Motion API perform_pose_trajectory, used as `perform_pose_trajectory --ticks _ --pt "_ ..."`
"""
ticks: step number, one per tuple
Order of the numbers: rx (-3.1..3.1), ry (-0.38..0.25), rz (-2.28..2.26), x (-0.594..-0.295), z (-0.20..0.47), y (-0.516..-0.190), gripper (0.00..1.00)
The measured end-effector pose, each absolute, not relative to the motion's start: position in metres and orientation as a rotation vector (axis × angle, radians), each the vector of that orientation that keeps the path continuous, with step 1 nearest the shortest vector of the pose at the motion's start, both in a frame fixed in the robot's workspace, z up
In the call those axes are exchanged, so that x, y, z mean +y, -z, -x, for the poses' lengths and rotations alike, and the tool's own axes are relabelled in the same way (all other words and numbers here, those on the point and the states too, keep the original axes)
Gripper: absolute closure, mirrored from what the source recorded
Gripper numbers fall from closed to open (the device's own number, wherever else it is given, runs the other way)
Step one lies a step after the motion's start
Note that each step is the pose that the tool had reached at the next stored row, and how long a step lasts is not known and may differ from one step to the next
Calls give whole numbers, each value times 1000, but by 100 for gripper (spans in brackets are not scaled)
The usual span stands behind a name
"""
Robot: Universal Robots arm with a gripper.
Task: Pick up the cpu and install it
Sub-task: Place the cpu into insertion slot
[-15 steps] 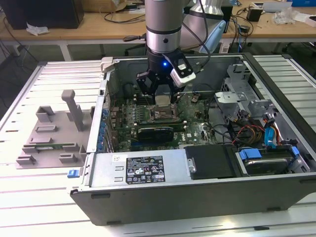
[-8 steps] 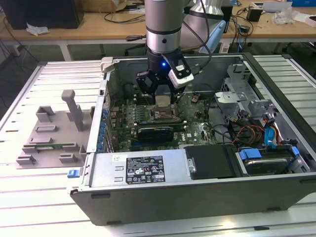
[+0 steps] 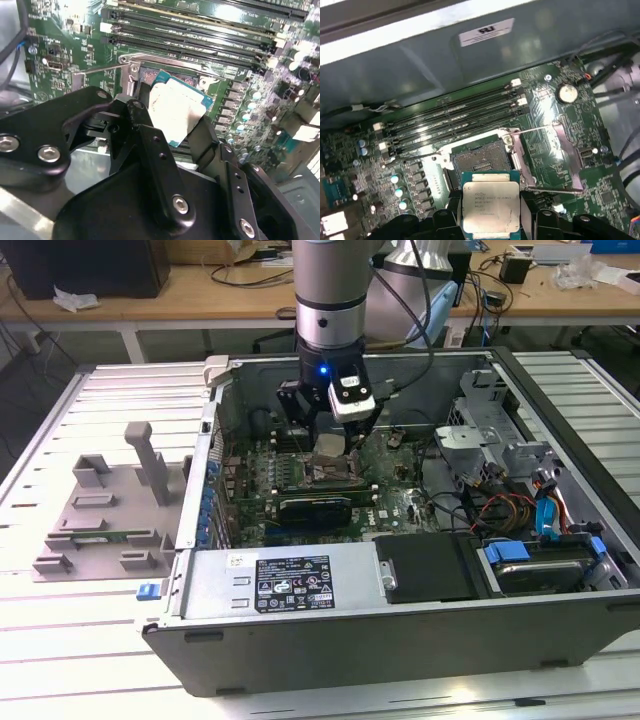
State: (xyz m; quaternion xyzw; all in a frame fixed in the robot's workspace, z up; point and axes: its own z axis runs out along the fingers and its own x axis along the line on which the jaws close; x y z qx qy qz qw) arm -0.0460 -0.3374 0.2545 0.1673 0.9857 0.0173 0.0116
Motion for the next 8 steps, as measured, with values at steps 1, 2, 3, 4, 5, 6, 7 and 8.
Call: perform_pose_trajectory --ticks 1,2,3,4,5,6,7,8 --pt "3067 -54 -560 -337 46 -254 45" --pt "3058 -53 -606 -337 46 -254 45" --pt "3046 -52 -660 -337 46 -254 45" --pt "3037 -52 -697 -337 46 -254 45" --pt "3030 -52 -725 -337 46 -254 45" --pt "3024 -51 -750 -337 46 -254 45" --pt "3013 -51 -789 -337 46 -254 45" --pt "3002 -50 -829 -337 46 -254 45"
